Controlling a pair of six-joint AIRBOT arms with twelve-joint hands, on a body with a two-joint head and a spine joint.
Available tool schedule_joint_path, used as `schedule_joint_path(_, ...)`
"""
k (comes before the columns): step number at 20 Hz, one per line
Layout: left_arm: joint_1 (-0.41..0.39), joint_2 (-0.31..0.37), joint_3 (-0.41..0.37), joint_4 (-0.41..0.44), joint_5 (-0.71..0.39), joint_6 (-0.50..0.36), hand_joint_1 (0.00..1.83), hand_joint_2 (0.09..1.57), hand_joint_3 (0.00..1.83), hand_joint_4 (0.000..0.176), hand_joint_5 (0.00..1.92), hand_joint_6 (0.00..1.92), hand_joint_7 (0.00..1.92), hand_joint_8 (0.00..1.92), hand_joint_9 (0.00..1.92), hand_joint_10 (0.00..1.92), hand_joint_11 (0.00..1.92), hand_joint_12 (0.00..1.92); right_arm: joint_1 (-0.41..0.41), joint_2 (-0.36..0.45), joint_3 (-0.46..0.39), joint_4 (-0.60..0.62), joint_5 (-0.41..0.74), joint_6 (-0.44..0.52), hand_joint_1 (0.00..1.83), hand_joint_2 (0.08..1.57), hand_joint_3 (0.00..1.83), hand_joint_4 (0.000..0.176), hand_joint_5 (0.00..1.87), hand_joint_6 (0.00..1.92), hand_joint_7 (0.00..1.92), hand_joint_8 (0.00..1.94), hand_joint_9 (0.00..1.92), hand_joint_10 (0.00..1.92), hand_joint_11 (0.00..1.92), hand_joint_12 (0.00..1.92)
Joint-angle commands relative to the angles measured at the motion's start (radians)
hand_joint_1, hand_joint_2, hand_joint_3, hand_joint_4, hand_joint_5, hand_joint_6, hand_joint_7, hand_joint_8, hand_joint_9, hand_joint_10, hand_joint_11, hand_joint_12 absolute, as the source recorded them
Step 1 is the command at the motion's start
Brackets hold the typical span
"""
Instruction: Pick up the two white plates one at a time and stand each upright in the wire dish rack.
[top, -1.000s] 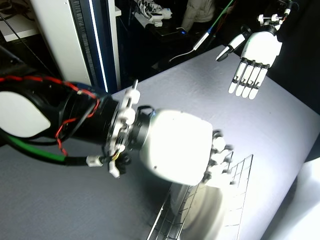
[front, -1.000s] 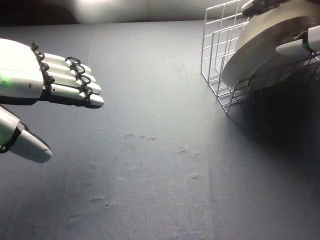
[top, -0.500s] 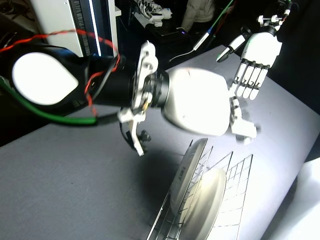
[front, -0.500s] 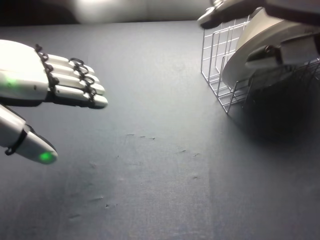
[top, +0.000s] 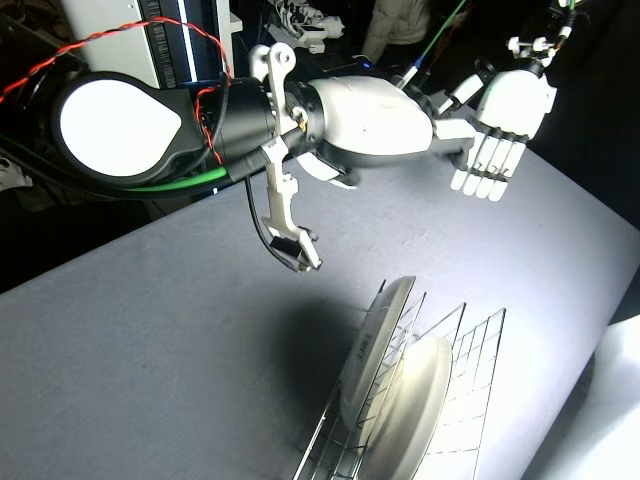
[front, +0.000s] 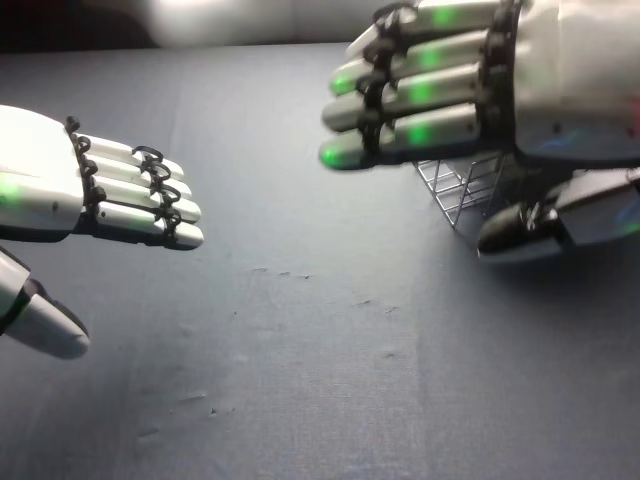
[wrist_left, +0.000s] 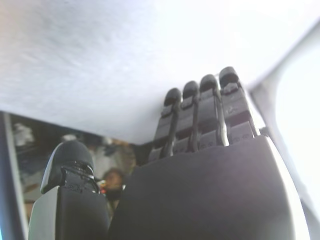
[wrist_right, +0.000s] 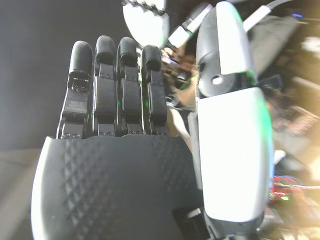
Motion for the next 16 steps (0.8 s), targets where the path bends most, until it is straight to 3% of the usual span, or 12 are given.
schedule_joint_path(1,-0.009,0.015,0.004,-0.068,-0.062,0.018,0.00,1.16,0.01,0.000,0.11,0.01,0.09,0.01,0.06,0.01,0.03,0.02,0.011,0.007,-0.004,0.071,0.112,-0.012,0.73,1.08,0.01,0.000,0.30,0.01,0.30,0.01,0.28,0.02,0.00,0.81)
schedule_joint_path(2,-0.010,0.017,0.003,-0.076,-0.080,0.030,0.00,1.16,0.01,0.000,0.11,0.01,0.09,0.01,0.06,0.01,0.03,0.02,0.011,0.009,-0.004,0.071,0.124,-0.021,0.73,1.08,0.01,0.000,0.30,0.01,0.30,0.01,0.28,0.02,0.00,0.81)
schedule_joint_path(3,-0.015,0.020,0.002,-0.093,-0.106,0.044,0.00,1.19,0.00,0.000,0.21,0.00,0.22,0.01,0.17,0.01,0.01,0.27,0.010,0.013,-0.004,0.071,0.147,-0.031,0.68,1.13,0.00,0.000,0.46,0.02,0.50,0.02,0.46,0.04,0.03,1.08)
schedule_joint_path(6,-0.049,0.041,-0.016,-0.107,-0.156,0.088,0.04,1.33,0.01,0.000,0.63,0.05,0.74,0.06,0.64,0.09,0.10,0.99,0.006,0.024,-0.005,0.071,0.179,-0.049,0.79,1.12,0.00,0.000,0.75,0.04,0.80,0.07,0.72,0.21,0.25,1.25)
schedule_joint_path(7,-0.067,0.054,-0.030,-0.106,-0.174,0.111,0.11,1.43,0.00,0.000,0.78,0.25,0.78,0.65,0.58,0.96,0.25,1.49,0.004,0.026,-0.005,0.068,0.188,-0.052,0.79,1.14,0.00,0.000,0.88,0.10,0.90,0.25,0.71,0.67,0.43,1.38)
schedule_joint_path(8,-0.076,0.069,-0.044,-0.106,-0.182,0.133,0.21,1.48,0.00,0.000,0.64,1.02,0.70,1.31,0.57,1.53,0.36,1.82,0.003,0.029,-0.005,0.057,0.196,-0.052,0.76,1.16,0.00,0.000,0.72,0.65,0.74,0.92,0.67,1.12,0.56,1.47)
schedule_joint_path(9,-0.082,0.081,-0.056,-0.106,-0.193,0.138,0.31,1.52,0.01,0.000,0.62,1.68,0.72,1.80,0.67,1.84,0.56,1.90,0.001,0.030,-0.005,0.050,0.203,-0.054,0.73,1.21,0.01,0.000,0.57,1.36,0.65,1.54,0.65,1.63,0.62,1.81)
schedule_joint_path(10,-0.083,0.089,-0.065,-0.104,-0.202,0.138,0.36,1.54,0.01,0.000,0.68,1.87,0.76,1.90,0.72,1.91,0.61,1.92,-0.001,0.031,-0.006,0.049,0.208,-0.054,0.67,1.26,0.01,0.000,0.63,1.81,0.72,1.86,0.74,1.86,0.75,1.90)
schedule_joint_path(12,-0.083,0.094,-0.072,-0.091,-0.215,0.138,0.38,1.52,0.00,0.000,0.99,1.92,1.01,1.92,0.97,1.92,0.88,1.92,-0.003,0.036,-0.007,0.048,0.208,-0.054,0.55,1.36,0.02,0.000,0.85,1.92,0.92,1.94,0.96,1.92,1.04,1.92)
schedule_joint_path(14,-0.082,0.094,-0.074,-0.090,-0.220,0.138,0.40,1.53,0.00,0.000,1.45,1.92,1.61,1.92,1.63,1.92,1.67,1.92,-0.003,0.043,-0.007,0.048,0.209,-0.054,0.53,1.44,0.02,0.000,1.00,1.92,1.09,1.94,1.11,1.92,1.28,1.92)
schedule_joint_path(15,-0.082,0.094,-0.076,-0.090,-0.223,0.138,0.54,1.50,0.00,0.060,1.59,1.92,1.77,1.92,1.82,1.92,1.87,1.92,-0.004,0.047,-0.009,0.048,0.211,-0.054,0.50,1.48,0.02,0.000,1.04,1.92,1.19,1.94,1.22,1.92,1.38,1.92)
schedule_joint_path(16,-0.085,0.095,-0.081,-0.090,-0.227,0.138,0.80,1.42,0.00,0.090,1.63,1.92,1.77,1.92,1.84,1.92,1.90,1.92,-0.007,0.054,-0.012,0.048,0.221,-0.055,0.51,1.50,0.01,0.000,1.10,1.92,1.25,1.94,1.28,1.92,1.41,1.92)
